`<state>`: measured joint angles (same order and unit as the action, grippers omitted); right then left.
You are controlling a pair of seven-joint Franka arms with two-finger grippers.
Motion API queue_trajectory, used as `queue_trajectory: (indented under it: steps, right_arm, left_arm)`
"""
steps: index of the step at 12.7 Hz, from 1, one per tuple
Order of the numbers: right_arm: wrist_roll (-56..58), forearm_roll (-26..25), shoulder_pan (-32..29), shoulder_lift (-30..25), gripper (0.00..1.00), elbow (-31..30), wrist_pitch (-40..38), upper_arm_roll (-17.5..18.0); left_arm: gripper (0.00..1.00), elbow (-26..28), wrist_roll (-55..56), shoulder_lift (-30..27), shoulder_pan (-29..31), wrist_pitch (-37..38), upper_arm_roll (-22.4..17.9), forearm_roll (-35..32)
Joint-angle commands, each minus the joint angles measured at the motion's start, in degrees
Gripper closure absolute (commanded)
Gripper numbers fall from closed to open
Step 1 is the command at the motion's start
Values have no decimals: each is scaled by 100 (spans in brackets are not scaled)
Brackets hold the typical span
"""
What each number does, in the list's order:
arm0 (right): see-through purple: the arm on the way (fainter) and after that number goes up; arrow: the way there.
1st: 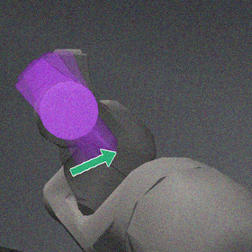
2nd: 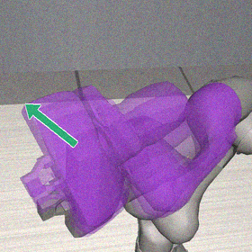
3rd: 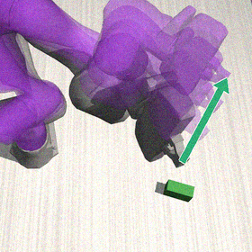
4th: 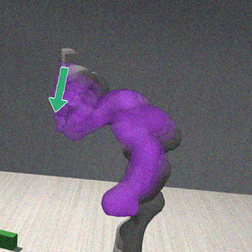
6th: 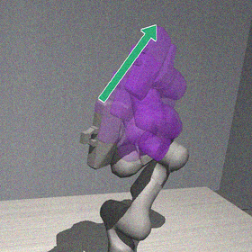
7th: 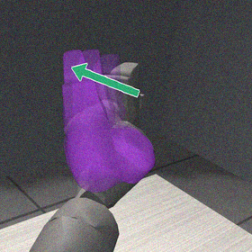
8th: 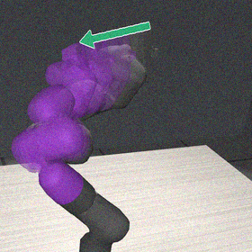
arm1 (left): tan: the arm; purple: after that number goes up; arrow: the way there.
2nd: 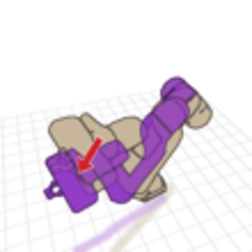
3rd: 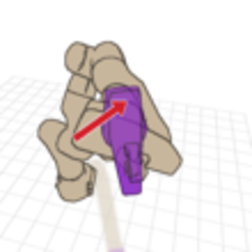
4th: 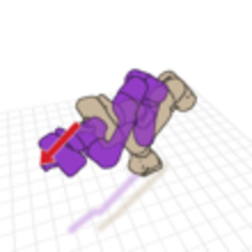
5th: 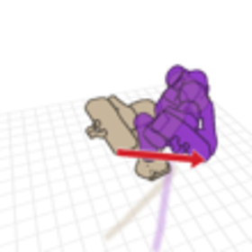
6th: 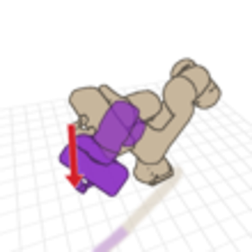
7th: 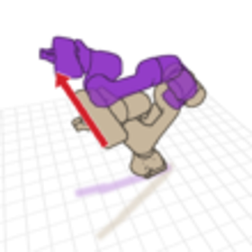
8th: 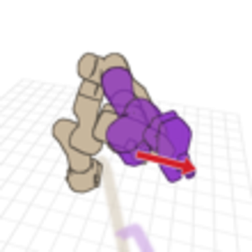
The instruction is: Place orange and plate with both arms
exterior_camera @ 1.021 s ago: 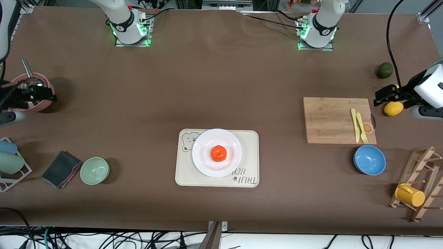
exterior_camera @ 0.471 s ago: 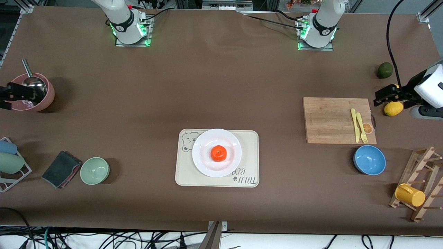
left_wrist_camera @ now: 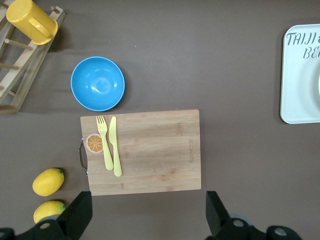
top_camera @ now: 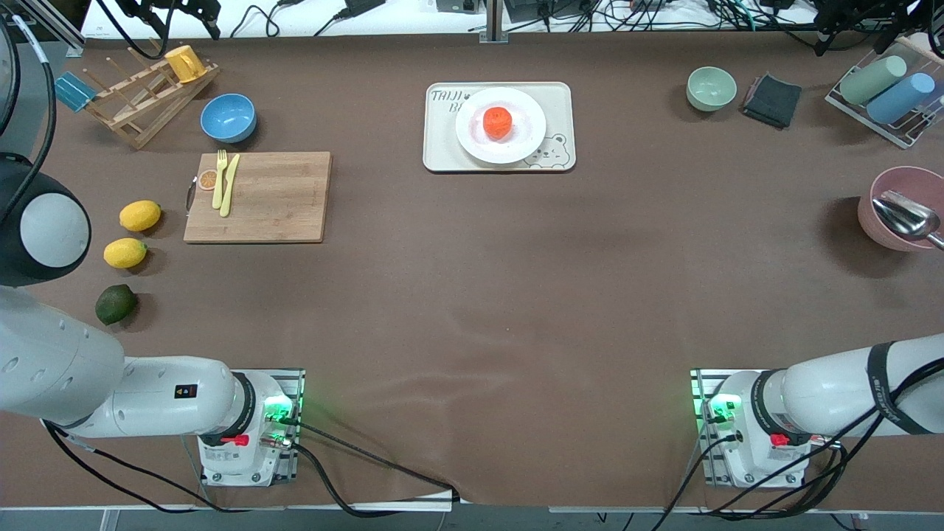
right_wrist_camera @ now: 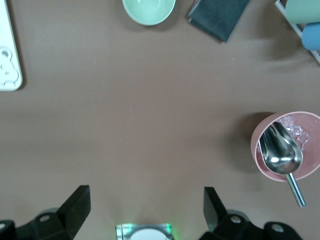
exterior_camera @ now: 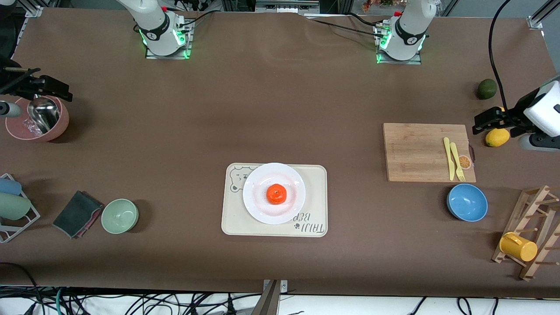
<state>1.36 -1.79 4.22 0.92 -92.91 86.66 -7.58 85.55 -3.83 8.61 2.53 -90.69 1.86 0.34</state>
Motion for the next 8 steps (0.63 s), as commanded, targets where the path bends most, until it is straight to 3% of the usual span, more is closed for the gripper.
queue_trajectory:
  steps: [1, 8]
  right_arm:
    - [-48, 117, -176, -48, 0, -70, 299, 37]
    - [-39, 249, -211, -40, 0, 88, 282, 10]
  left_arm:
    - [0, -65, -118, -17, 28, 105, 17, -43]
    - [0, -65, -118, -17, 19, 105, 17, -43]
